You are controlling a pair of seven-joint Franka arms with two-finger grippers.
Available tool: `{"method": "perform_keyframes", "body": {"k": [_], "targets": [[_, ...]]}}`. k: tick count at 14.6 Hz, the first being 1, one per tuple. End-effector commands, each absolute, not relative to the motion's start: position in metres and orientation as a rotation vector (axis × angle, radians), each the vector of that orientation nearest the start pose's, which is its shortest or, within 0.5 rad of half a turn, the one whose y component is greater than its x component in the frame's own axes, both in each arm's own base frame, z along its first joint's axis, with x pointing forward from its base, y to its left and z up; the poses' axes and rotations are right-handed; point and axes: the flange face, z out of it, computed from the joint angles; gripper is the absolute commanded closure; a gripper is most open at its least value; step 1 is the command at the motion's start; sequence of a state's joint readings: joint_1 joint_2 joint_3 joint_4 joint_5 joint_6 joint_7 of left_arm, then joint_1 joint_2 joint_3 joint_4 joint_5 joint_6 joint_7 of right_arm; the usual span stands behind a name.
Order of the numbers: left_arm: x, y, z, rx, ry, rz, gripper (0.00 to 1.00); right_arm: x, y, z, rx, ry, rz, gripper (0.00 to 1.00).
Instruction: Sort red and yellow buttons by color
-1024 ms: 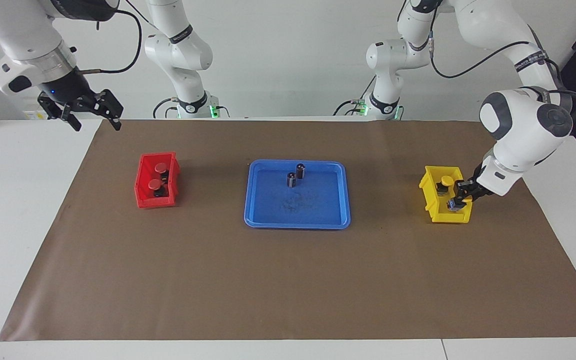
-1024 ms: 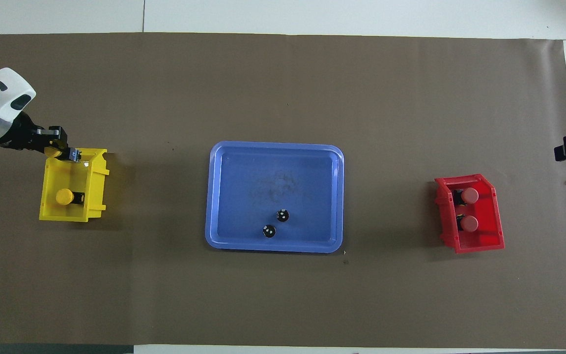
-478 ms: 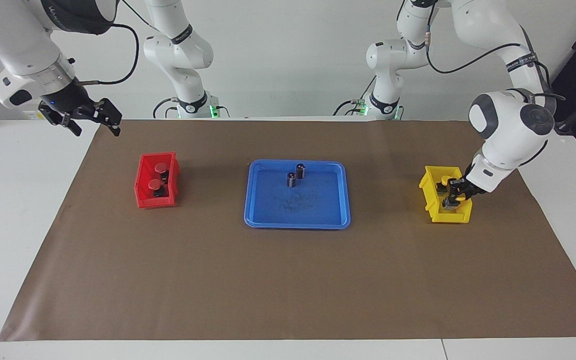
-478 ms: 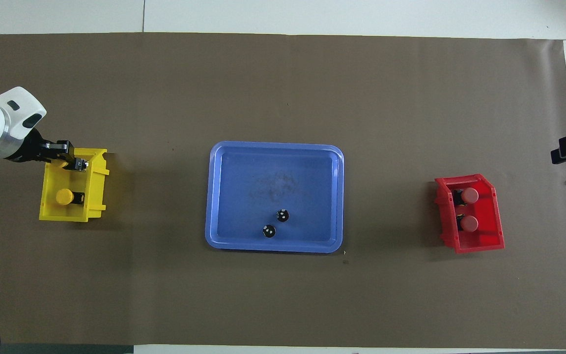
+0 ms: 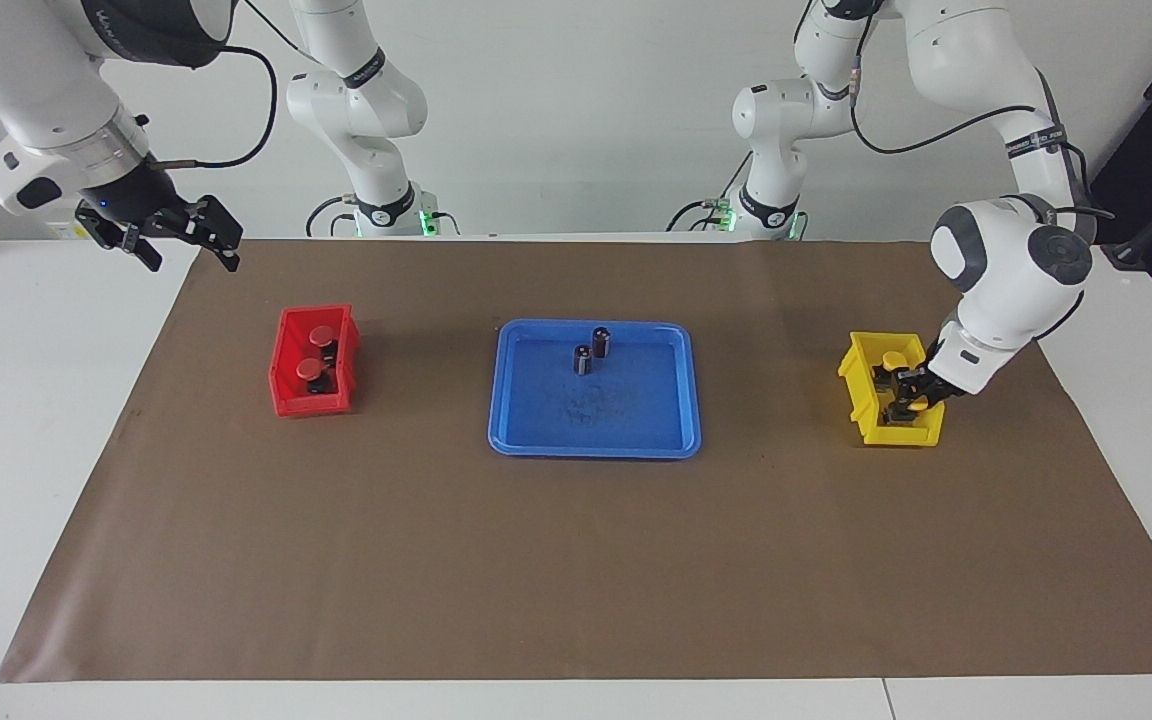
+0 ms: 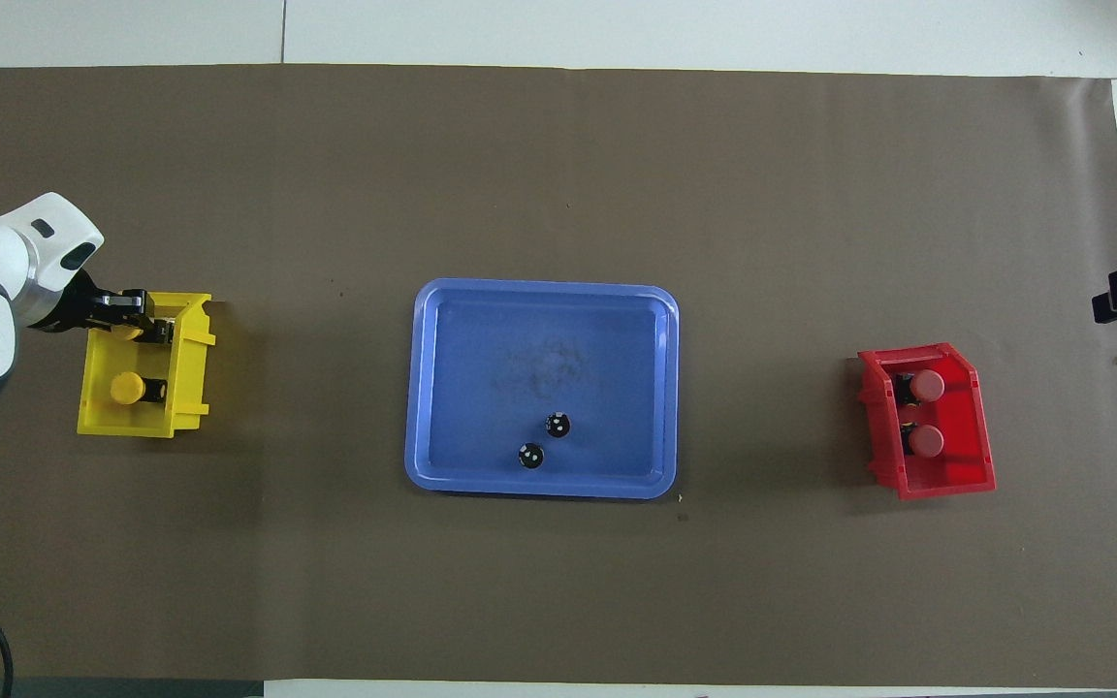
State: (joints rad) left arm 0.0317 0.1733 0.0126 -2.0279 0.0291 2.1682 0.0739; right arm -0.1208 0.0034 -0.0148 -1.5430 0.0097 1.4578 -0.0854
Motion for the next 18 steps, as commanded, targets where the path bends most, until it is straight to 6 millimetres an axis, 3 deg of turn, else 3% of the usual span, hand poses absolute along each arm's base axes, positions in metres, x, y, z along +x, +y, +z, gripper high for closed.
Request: {"method": "perform_keyframes", "body": {"k": [1, 3, 6, 7, 8, 18], "targets": [[0.574, 0.029, 0.355, -3.101, 0.102, 0.028, 0.91, 0.538, -0.069, 0.629, -3.131, 0.089, 0.115, 0.0], [0.575, 0.029, 0.357, -3.101, 0.101, 0.03, 0.5, 0.538, -0.069, 0.63, -3.131, 0.089, 0.112, 0.0], [0.577, 0.022, 0.361, -3.1, 0.117, 0.025, 0.24, 0.537, -0.072, 0.629, -3.144, 0.095, 0.117, 0.0], [0.578, 0.021, 0.367, -3.1, 0.119, 0.011, 0.08, 0.537, -0.072, 0.63, -3.152, 0.094, 0.117, 0.0], [0.58, 0.021, 0.374, -3.099, 0.121, -0.001, 0.0, 0.537, -0.072, 0.63, -3.154, 0.094, 0.117, 0.0], [0.598, 0.015, 0.441, -3.089, 0.136, -0.032, 0.0, 0.539, -0.068, 0.63, -3.17, 0.069, 0.115, 0.0]]}}
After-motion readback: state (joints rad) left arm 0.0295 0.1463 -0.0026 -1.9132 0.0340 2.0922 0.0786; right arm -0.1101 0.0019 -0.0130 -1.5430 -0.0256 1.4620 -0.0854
